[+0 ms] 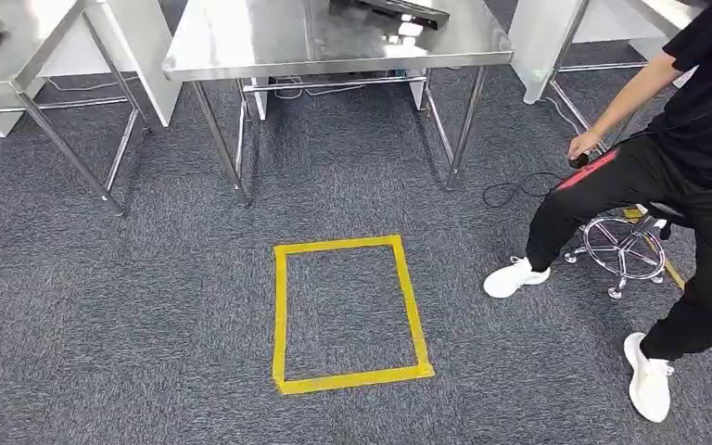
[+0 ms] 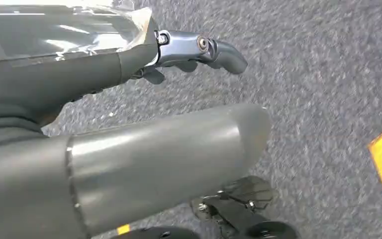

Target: Take the parts from the cabinet and place them on the table.

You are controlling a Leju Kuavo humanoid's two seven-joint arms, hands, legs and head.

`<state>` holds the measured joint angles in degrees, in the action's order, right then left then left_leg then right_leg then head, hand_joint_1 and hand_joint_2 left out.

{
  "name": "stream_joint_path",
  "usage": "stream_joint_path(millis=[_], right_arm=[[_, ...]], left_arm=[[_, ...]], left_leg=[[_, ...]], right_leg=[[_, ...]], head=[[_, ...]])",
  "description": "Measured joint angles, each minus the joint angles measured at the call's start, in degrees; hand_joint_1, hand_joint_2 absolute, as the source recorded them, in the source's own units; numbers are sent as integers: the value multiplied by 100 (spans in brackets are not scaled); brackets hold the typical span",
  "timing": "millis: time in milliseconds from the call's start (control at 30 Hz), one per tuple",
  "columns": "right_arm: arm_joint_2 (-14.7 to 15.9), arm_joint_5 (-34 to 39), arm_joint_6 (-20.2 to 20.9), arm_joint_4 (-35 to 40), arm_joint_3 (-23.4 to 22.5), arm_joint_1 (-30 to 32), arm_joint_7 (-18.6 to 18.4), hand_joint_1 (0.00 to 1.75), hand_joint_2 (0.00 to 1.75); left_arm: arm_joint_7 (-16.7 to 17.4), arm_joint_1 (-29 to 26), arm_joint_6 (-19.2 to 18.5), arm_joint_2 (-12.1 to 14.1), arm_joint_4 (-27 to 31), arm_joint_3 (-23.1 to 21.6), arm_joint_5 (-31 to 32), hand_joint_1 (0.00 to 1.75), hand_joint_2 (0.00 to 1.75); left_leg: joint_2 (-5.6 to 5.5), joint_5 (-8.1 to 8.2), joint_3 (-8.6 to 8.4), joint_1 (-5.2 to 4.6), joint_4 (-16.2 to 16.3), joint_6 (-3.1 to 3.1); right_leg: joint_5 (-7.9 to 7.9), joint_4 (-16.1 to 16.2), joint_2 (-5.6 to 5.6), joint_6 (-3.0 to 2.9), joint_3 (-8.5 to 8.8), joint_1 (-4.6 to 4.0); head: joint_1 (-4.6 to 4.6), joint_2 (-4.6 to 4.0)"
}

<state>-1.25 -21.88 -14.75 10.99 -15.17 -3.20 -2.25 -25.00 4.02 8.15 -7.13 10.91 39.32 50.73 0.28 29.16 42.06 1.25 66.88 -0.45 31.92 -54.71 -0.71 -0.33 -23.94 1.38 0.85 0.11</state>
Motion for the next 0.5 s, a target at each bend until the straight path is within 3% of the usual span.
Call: stream_joint_path(millis=[33, 67, 100, 133, 200, 233, 267, 367, 400, 433, 467, 500], right_arm=[[0, -7, 0, 0, 0, 0, 13, 0, 0], [-2, -11, -4, 0, 0, 1, 24, 0, 0], [-2, -17, -7, -2, 0, 14, 24, 0, 0], [-2, -17, -7, -2, 0, 24, 24, 0, 0], [-2, -17, -7, -2, 0, 29, 24, 0, 0], [-11, -17, -7, -2, 0, 24, 24, 0, 0], [-26, -17, -9, -2, -2, 10, 24, 0, 0], [-28, -24, -17, -2, -2, -13, 22, 0, 0], [-26, -26, -22, -2, -2, -19, 22, 0, 0], [-31, -33, -24, -4, -2, -14, 15, 0, 0], [-37, -37, -24, -4, -2, -9, 15, 0, 0], [-35, -42, -24, -4, -2, -11, 9, 0, 0]], left_arm=[[2, -3, 7, 0, 0, 0, 0, 0, 0], [2, -3, 11, 0, 0, 0, 0, 0, 0], [2, -1, 15, 0, 0, 0, 9, 0, 0], [6, -2, 17, -2, 0, 0, 15, 0, 0], [17, -2, 22, -4, 0, 0, 15, 0, 0], [20, 3, 24, -2, 2, 0, 17, 0, 0], [26, 4, 24, 13, 2, 0, 17, 0, 0], [37, 10, 35, 0, 2, 0, 24, 0, 0], [42, 31, 35, -11, 4, 0, 24, 0, 0], [41, 40, 35, -22, 4, 0, 24, 0, 0], [44, 40, 35, -24, 4, 0, 24, 0, 0], [44, 40, 33, -26, 4, 0, 24, 0, 0]], left_leg=[[-14, 207, 135, 4, 452, -20], [-18, 284, 215, 4, 816, -35], [-18, 234, 165, 4, 907, -35], [-18, 117, -39, 5, 709, -25], [-94, -210, -738, 5, -249, 30], [-293, -254, -1036, 7, -700, 84], [-397, -187, -1176, 25, -861, 117], [-217, -173, -1151, -52, -931, 160], [-158, -197, -1166, -21, -1033, 195], [-89, -245, -1196, 8, -1111, 231], [-50, -265, -1193, 10, -1147, 272], [13, -268, -1182, 9, -1146, 276]], right_leg=[[-38, -3, -3, -16, -48, -18], [-69, -8, -1, -12, -93, -40], [-96, -10, 40, -1, -121, -54], [-108, -19, 70, 20, -139, -58], [-117, -29, 143, 36, -138, -64], [-118, -43, 179, 40, -109, -51], [-126, -75, 206, 60, -204, -92], [-182, -62, 346, 155, -278, -76], [-192, -47, 389, 224, -294, -135], [-116, -155, 302, 225, -316, -83], [51, -458, 212, 191, -489, -102], [250, -928, 174, 169, -758, -74]], head=[[0, 0], [0, 0], [-2, 0], [0, 0], [-4, 0], [0, 0], [4, 0], [-4, 0], [0, 0], [0, 0], [22, 0], [44, 0]])
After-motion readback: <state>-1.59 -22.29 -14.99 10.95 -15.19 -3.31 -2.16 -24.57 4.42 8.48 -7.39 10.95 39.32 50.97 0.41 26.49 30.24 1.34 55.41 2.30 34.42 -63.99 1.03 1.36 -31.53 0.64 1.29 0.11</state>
